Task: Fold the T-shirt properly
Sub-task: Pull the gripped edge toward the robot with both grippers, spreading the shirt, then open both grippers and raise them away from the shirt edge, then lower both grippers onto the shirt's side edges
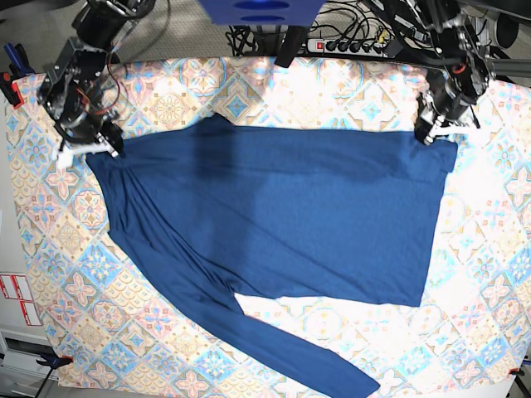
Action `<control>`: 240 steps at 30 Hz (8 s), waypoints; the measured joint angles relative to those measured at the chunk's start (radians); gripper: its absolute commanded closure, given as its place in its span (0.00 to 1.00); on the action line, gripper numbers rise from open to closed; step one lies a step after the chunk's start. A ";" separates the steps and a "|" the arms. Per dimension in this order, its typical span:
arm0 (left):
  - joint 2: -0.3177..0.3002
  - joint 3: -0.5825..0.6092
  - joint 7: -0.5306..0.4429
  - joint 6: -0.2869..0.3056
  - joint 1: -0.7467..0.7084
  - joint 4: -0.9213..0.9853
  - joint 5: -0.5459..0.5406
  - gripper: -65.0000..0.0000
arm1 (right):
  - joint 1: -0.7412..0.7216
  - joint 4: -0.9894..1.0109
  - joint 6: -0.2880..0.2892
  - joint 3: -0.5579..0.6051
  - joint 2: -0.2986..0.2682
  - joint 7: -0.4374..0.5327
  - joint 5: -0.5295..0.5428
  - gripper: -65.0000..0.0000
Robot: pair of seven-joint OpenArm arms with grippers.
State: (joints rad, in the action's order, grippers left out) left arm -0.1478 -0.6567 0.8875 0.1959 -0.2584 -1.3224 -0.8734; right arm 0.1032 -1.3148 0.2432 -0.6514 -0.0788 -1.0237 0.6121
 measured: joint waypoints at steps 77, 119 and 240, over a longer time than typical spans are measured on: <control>0.064 -0.040 0.048 0.038 -0.177 -0.102 -0.071 0.51 | 0.194 -0.132 -0.010 -0.068 0.000 0.013 -0.006 0.69; 0.062 -0.113 0.064 0.011 -0.322 -0.211 -0.174 0.03 | 0.191 -0.164 -0.015 -0.121 0.029 0.006 -0.010 0.64; -0.107 0.086 -0.223 -0.013 0.873 0.738 0.672 0.47 | -0.283 -0.066 -0.008 0.335 -0.021 0.010 -0.447 0.64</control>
State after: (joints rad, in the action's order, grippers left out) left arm -0.2550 -0.5709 0.6643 0.1833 0.6147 -0.5842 -0.2016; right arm -0.1799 -1.3811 0.2356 -0.3168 -0.1001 -1.0142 0.1646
